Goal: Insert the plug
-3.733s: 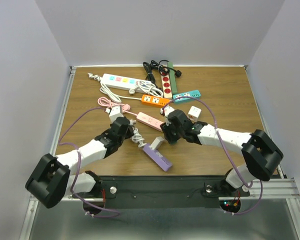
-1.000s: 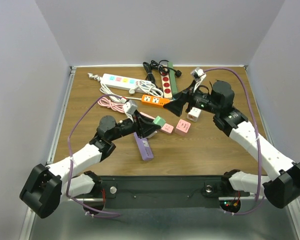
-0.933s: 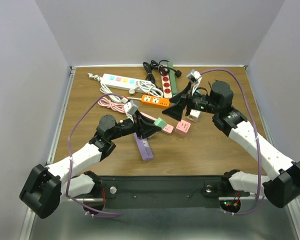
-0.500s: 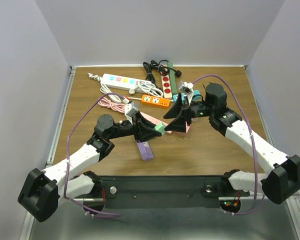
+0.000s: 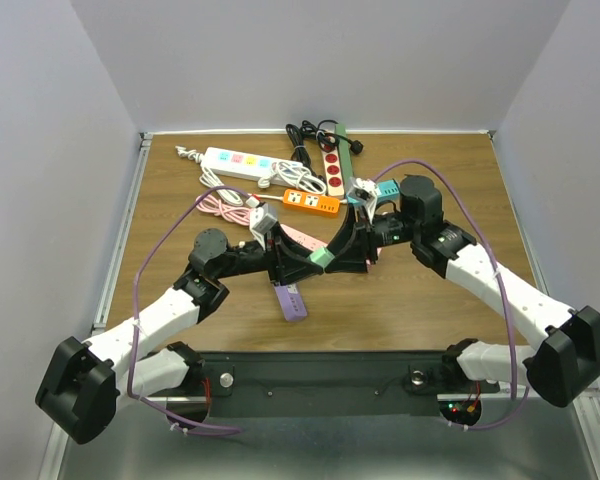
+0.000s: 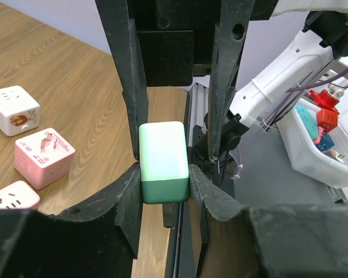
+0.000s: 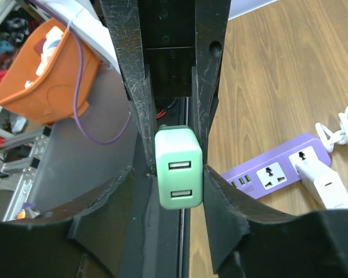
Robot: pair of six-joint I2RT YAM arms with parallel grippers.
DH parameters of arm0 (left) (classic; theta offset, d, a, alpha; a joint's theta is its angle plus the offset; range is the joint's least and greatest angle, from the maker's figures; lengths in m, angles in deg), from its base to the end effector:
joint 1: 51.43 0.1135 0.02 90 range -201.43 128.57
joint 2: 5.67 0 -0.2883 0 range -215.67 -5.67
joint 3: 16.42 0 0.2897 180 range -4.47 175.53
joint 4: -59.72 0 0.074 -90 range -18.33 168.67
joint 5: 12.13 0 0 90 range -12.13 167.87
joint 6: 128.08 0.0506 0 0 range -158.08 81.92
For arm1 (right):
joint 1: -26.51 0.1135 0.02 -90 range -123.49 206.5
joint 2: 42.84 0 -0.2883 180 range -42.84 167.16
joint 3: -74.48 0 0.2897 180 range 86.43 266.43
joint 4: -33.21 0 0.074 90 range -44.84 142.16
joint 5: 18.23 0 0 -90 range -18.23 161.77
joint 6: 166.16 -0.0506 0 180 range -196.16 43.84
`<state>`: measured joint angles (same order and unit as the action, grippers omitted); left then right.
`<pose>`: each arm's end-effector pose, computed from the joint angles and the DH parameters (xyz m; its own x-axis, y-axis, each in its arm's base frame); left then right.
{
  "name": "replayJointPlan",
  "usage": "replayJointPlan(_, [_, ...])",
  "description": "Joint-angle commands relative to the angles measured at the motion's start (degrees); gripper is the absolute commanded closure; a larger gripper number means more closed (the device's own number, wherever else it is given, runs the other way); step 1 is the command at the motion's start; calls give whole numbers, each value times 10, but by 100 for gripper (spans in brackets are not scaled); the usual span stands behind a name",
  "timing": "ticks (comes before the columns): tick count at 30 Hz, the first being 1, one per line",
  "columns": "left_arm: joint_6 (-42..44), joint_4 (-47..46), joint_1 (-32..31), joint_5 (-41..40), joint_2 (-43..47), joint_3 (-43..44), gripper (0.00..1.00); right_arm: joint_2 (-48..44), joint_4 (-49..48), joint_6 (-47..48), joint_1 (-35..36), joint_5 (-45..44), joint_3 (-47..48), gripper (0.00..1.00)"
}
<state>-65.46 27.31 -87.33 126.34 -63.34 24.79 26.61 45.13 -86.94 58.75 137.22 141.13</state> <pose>0.1779 -0.1755 0.3046 -0.2493 -0.1960 -0.9484 0.9653 0.0280 -0.2595 0.2292 0.1990 0.3452 -0.3918 -0.1552 -0.9069 -0.9085 -0.0905 0.4079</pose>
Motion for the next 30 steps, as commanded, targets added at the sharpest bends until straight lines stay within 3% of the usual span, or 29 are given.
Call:
replayJointPlan(1, [-7, -42, 0, 16, 5, -2, 100, 7, -10, 19, 16, -1, 25, 51])
replayJointPlan(8, [-13, -56, 0, 27, -10, -10, 100, 7, -13, 37, 31, -21, 28, 72])
replayJointPlan(11, [-29, -72, 0, 23, -18, -20, 100, -5, -15, 45, 32, -46, 21, 99])
replayJointPlan(13, [-37, -76, 1, 14, -23, -31, 83, -21, -18, 45, 31, -79, 13, 99])
replayJointPlan(14, [-38, -75, 0, 0, -20, -34, 64, -26, -16, 45, 32, -92, 11, 99])
replayJointPlan(18, [-20, -6, 1, -55, -1, -43, 38, -55, -16, 27, 32, -173, -1, 100])
replayJointPlan(22, [-6, 43, 2, -106, 13, -53, 29, -84, -16, 13, 31, -233, -18, 100])
replayJointPlan(25, [-4, 82, 3, -151, 25, -63, 27, -91, -16, 1, 30, -260, -30, 99])
replayJointPlan(29, [2, 194, 4, -267, 49, -54, 28, -83, -15, -18, 30, -298, -53, 100])
replayJointPlan(30, [3, 223, 4, -331, 55, -50, 28, -78, -15, -23, 29, -306, -57, 100])
